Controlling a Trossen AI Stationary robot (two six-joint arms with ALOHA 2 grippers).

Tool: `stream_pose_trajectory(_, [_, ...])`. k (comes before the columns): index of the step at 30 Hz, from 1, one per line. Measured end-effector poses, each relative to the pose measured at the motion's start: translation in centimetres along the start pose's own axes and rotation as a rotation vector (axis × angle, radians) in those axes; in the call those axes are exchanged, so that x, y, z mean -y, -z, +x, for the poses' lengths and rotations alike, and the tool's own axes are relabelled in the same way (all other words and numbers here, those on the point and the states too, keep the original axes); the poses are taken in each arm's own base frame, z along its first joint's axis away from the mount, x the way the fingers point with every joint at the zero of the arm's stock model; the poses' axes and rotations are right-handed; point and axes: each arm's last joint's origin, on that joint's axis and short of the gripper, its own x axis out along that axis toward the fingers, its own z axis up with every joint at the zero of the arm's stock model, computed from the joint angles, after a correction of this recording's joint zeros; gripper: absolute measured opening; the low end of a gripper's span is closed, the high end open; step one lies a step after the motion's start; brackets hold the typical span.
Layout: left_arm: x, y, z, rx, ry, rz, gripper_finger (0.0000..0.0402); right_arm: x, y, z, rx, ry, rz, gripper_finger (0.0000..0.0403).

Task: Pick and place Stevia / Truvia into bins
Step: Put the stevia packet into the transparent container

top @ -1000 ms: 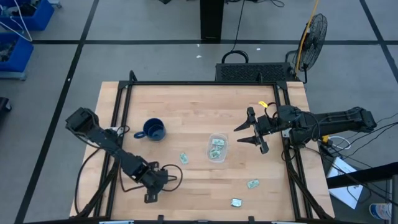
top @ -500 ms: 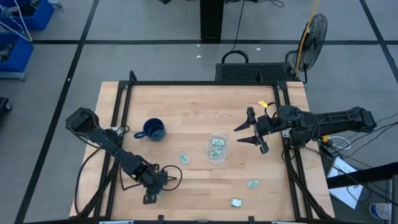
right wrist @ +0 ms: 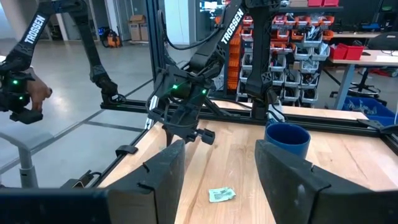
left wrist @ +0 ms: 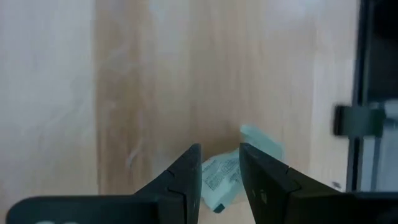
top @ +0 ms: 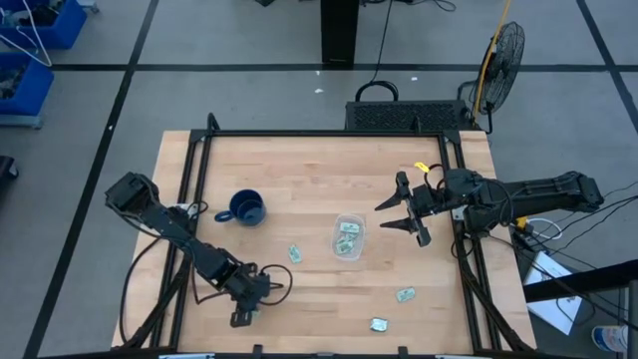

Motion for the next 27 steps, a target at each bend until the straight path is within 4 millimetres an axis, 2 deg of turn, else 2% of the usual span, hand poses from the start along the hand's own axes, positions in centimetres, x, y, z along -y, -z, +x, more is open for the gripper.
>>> stream_pose_trajectory(5, [0.1, -0.1, 0.0, 0.004, 0.014, 0.167, 0.0113, 0.0, 0.0, 0.0, 0.0, 0.0, 0.0, 0.0187])
stream_pose_trajectory(11, [-0.2, 0.2, 0.0, -0.019, -0.015, 0.25, 0.0113, 0.0, 0.0, 0.0, 0.0, 0.0, 0.002, 0.0187])
stream_pose_trajectory(19, [0.4, 1.3, 0.1, -0.046, -0.058, 0.463, 0.0113, 0.0, 0.0, 0.0, 0.0, 0.0, 0.003, 0.0187])
stream_pose_trajectory(24, [0.1, 1.7, 0.2, -0.069, -0.111, 0.436, 0.0108, 0.0, 0.0, 0.0, 0.0, 0.0, 0.003, 0.0187])
stream_pose_trajectory(27, [-0.2, 1.8, 0.3, -0.066, -0.115, 0.381, 0.0083, 0.0, 0.0, 0.0, 0.0, 0.0, 0.003, 0.0187])
